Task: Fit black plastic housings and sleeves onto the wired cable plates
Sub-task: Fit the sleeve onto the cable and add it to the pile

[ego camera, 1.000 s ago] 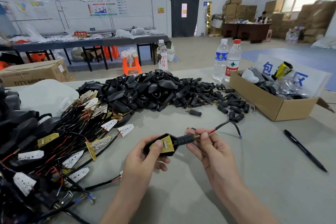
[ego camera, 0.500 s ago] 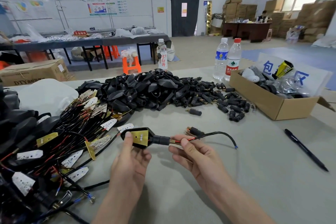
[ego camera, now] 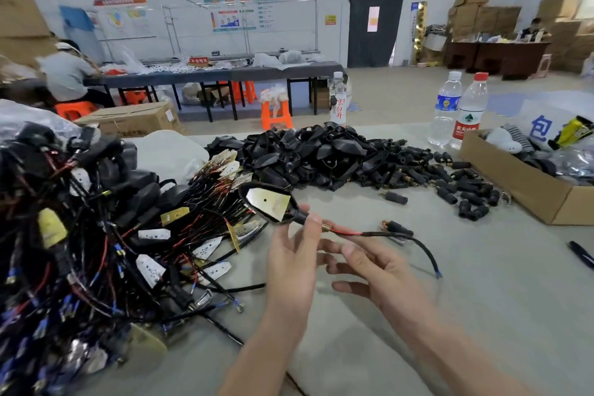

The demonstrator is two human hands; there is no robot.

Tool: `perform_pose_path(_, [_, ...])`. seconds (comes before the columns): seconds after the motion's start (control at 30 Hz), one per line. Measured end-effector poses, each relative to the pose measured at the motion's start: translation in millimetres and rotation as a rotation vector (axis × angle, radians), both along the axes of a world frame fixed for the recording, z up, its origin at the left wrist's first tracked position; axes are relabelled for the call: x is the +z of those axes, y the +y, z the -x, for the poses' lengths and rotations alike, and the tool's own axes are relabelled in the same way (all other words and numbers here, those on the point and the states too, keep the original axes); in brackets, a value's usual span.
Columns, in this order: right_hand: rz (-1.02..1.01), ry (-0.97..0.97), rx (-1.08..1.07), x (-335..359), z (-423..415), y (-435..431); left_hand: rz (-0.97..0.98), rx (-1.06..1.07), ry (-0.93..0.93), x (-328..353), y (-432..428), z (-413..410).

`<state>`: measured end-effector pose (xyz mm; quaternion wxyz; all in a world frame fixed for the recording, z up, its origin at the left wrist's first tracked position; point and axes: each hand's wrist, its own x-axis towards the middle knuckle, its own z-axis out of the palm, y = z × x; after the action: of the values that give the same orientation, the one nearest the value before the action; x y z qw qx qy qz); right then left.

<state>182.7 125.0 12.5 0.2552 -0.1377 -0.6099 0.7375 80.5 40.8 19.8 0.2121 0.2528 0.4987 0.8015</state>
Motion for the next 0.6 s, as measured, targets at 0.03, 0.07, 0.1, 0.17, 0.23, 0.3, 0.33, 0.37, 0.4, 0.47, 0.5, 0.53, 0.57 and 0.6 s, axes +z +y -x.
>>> perform_pose_path(0.03, [-0.026,-0.006,0.022,8,5,-7,-0.009,0.02,0.056,9,-9,8])
perform_pose_path(0.07, [-0.061,-0.011,0.054,17,11,-15,-0.014,0.04,0.105,21,-19,19])
perform_pose_path(0.1, [-0.095,-0.015,0.094,25,18,-24,-0.014,0.063,0.144,34,-29,32])
perform_pose_path(0.17, [-0.143,-0.019,0.173,42,32,-41,-0.003,0.122,0.182,66,-49,57])
perform_pose_path(0.23, [-0.178,-0.011,0.243,60,46,-61,0.025,0.206,0.216,100,-73,86])
perform_pose_path(0.3, [-0.211,0.016,0.283,76,58,-81,0.071,0.297,0.259,132,-101,117])
perform_pose_path(0.33, [-0.219,0.033,0.296,82,65,-89,0.11,0.354,0.284,146,-116,133])
perform_pose_path(0.37, [-0.22,0.048,0.307,87,71,-96,0.159,0.423,0.307,161,-131,148])
perform_pose_path(0.4, [-0.22,0.057,0.312,91,76,-101,0.212,0.494,0.328,174,-146,163])
perform_pose_path(0.47, [-0.212,0.064,0.307,96,87,-110,0.309,0.633,0.371,196,-172,193])
perform_pose_path(0.5, [-0.192,0.063,0.299,97,92,-115,0.37,0.694,0.405,205,-183,206])
perform_pose_path(0.53, [-0.165,0.061,0.29,97,96,-119,0.445,0.743,0.435,211,-195,221])
perform_pose_path(0.57, [-0.14,0.061,0.277,96,100,-121,0.539,0.774,0.456,214,-206,234])
perform_pose_path(0.6, [-0.121,0.059,0.26,95,102,-124,0.662,0.802,0.46,214,-216,246])
